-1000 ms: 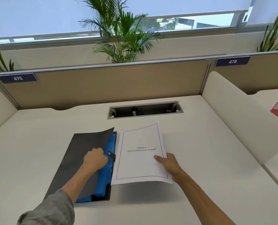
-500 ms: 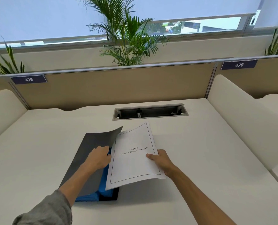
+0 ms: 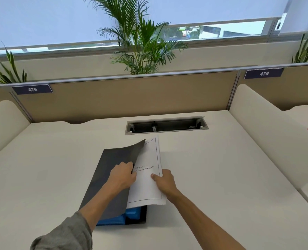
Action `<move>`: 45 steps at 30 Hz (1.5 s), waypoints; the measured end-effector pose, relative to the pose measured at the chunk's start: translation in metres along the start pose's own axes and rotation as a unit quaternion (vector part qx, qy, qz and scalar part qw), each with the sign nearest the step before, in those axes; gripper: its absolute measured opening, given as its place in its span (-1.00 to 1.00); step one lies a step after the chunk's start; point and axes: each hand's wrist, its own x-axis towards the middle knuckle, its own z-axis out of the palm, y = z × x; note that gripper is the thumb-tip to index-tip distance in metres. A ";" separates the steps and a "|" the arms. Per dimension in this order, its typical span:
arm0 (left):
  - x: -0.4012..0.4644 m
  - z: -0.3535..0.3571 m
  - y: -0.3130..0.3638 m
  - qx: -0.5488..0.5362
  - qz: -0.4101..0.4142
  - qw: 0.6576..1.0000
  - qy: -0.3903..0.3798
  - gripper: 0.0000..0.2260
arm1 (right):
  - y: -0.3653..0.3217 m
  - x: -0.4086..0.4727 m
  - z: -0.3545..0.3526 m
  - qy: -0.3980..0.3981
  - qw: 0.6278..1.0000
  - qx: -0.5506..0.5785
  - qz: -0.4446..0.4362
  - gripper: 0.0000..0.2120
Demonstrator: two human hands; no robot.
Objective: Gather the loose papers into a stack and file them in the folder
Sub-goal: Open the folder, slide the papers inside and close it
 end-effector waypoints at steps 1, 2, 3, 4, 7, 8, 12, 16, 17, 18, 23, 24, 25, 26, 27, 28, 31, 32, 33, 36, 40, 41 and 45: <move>0.000 0.000 0.003 0.001 0.000 1.000 0.006 -0.84 | -0.001 -0.001 0.004 0.002 1.000 0.000 -0.002 -0.69; 0.000 -0.001 0.005 0.004 -0.001 1.000 0.012 -0.83 | -0.002 -0.003 0.009 0.003 1.000 -0.002 -0.003 -0.69; 0.000 -0.001 0.008 0.008 -0.002 1.000 0.016 -0.82 | -0.002 -0.003 0.013 0.006 1.000 -0.004 -0.005 -0.68; 0.000 -0.002 0.009 0.012 -0.002 1.000 0.020 -0.80 | -0.003 -0.004 0.016 0.005 1.000 -0.008 -0.006 -0.67; 0.000 -0.002 0.014 0.015 -0.004 1.000 0.027 -0.78 | -0.007 -0.006 0.024 -0.001 0.999 -0.036 -0.017 -0.72; 0.000 -0.002 0.015 0.012 -0.002 0.999 0.030 -0.79 | -0.009 -0.007 0.026 -0.004 0.999 -0.048 -0.017 -0.76; -0.001 0.000 0.021 0.011 0.004 0.999 0.032 -0.79 | -0.011 -0.006 0.034 -0.023 0.997 -0.068 -0.031 -0.87; -0.003 -0.002 0.028 0.010 0.015 0.999 0.039 -0.83 | -0.006 0.002 0.045 -0.034 0.994 -0.095 -0.049 -0.83; -0.003 -0.001 0.030 0.007 0.018 0.999 0.042 -0.83 | -0.003 0.005 0.048 -0.037 0.993 -0.103 -0.050 -0.86; -0.003 -0.001 0.032 0.004 0.019 0.999 0.045 -0.83 | -0.001 0.008 0.051 -0.040 0.992 -0.112 -0.046 -0.85; -0.002 0.005 0.040 0.022 0.019 0.999 0.045 -0.76 | 0.000 0.007 0.059 -0.040 0.995 -0.086 -0.023 -0.63; -0.001 0.008 0.041 0.026 0.020 0.998 0.045 -0.76 | 0.001 0.007 0.059 -0.040 0.996 -0.076 -0.014 -0.64; -0.001 0.010 0.042 0.028 0.021 0.998 0.045 -0.76 | 0.002 0.006 0.059 -0.042 0.997 -0.071 -0.011 -0.65; -0.001 0.012 0.042 0.029 0.020 0.998 0.046 -0.76 | 0.002 0.006 0.059 -0.047 0.996 -0.069 -0.008 -0.66; 0.000 0.016 0.042 0.027 0.019 0.998 0.045 -0.76 | 0.002 0.006 0.058 -0.053 0.996 -0.071 -0.011 -0.67; 0.000 0.019 0.042 0.025 0.018 0.998 0.045 -0.75 | 0.001 0.005 0.057 -0.056 0.995 -0.083 -0.013 -0.67; 0.003 0.025 0.042 0.022 0.008 0.999 0.045 -0.74 | 0.004 0.007 0.050 -0.060 0.987 -0.147 -0.030 -0.68; 0.004 0.027 0.043 0.023 0.004 0.999 0.044 -0.74 | 0.007 0.007 0.046 -0.047 0.984 -0.169 -0.036 -0.70; 0.005 0.028 0.043 0.023 0.000 0.999 0.044 -0.74 | 0.009 0.007 0.042 -0.022 0.982 -0.181 -0.049 -0.75; 0.007 0.032 0.045 0.022 -0.004 0.999 0.045 -0.75 | 0.014 0.001 0.025 0.088 0.960 -0.249 -0.092 -0.86; 0.005 0.037 0.045 0.029 0.000 0.998 0.057 -0.74 | 0.014 -0.001 0.004 0.171 0.921 -0.323 -0.133 -0.72; 0.004 0.039 0.046 0.034 0.001 0.997 0.063 -0.74 | 0.016 0.001 0.001 0.182 0.919 -0.322 -0.133 -0.72; -0.001 0.048 0.046 0.048 -0.003 0.996 0.080 -0.68 | 0.026 0.009 -0.001 0.180 0.929 -0.283 -0.156 -0.77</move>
